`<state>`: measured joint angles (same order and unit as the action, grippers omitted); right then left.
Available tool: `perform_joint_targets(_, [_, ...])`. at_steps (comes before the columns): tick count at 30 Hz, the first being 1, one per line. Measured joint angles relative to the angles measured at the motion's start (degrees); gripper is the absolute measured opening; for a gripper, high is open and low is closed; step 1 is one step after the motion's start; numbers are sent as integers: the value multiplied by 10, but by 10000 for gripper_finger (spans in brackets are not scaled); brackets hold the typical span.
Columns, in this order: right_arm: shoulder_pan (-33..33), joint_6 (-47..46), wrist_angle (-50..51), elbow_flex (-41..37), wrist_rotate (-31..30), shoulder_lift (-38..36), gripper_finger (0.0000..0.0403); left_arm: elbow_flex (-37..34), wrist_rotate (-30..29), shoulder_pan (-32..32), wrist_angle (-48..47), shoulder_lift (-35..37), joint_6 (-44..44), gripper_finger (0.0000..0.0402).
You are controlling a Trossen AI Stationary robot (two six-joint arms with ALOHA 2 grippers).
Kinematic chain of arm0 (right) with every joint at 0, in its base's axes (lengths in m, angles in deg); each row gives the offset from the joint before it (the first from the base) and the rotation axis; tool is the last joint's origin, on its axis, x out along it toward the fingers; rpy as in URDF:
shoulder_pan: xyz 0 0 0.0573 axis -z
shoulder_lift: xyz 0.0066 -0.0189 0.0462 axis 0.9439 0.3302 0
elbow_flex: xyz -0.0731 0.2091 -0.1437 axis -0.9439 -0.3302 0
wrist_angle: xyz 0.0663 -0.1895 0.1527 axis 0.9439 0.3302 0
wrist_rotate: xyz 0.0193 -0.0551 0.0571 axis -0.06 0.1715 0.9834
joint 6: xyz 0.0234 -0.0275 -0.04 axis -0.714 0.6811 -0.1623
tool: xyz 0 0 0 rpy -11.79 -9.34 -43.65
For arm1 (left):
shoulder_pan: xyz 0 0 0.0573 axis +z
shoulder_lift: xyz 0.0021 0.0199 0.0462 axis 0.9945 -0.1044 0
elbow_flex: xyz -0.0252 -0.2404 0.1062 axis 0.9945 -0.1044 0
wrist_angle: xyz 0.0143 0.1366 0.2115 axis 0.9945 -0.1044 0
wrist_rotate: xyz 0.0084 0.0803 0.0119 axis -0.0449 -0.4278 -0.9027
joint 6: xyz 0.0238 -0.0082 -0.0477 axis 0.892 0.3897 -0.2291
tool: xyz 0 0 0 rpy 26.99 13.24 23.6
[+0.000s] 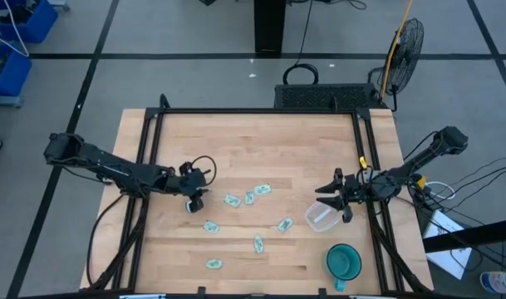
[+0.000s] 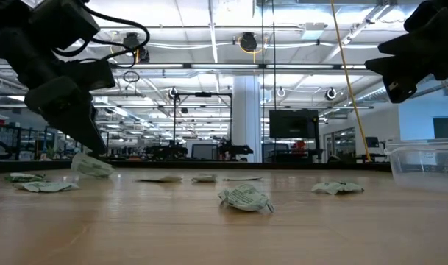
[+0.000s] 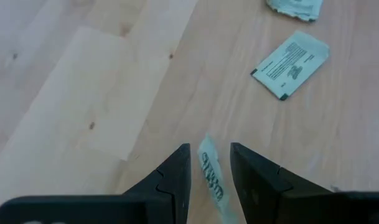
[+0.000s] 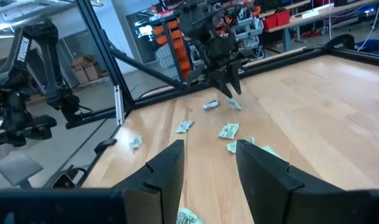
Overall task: Pick and place Stevia / Truvia into bins
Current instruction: Put the stevia packet into the bin
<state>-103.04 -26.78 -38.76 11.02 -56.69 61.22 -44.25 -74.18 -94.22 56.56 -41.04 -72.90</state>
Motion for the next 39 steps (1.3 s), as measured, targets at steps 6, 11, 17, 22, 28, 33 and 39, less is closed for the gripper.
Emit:
perform_joint_targets(6, [0, 11, -6, 0, 0, 0, 141, 0, 41, -7, -1, -2, -34, 117])
perform_joint_targets(11, [0, 11, -6, 0, 0, 0, 141, 0, 31, -17, -18, -2, -36, 117])
perform_joint_targets(17, [0, 11, -6, 0, 0, 0, 141, 0, 3, -18, -67, -2, -53, 117])
perform_joint_targets(22, [0, 12, -6, 0, 0, 0, 141, 0, 9, -20, -66, -2, -54, 117])
perform_joint_targets(28, [0, 12, -6, 0, 0, 0, 141, 0, 30, -21, -60, -24, -61, 74])
perform_joint_targets(33, [0, 22, -7, 0, 0, 0, 141, 0, 30, -21, -49, -53, -64, 8])
perform_joint_targets(39, [2, 46, -16, 0, -2, 14, 141, 3, 31, -21, 70, -44, -22, 4])
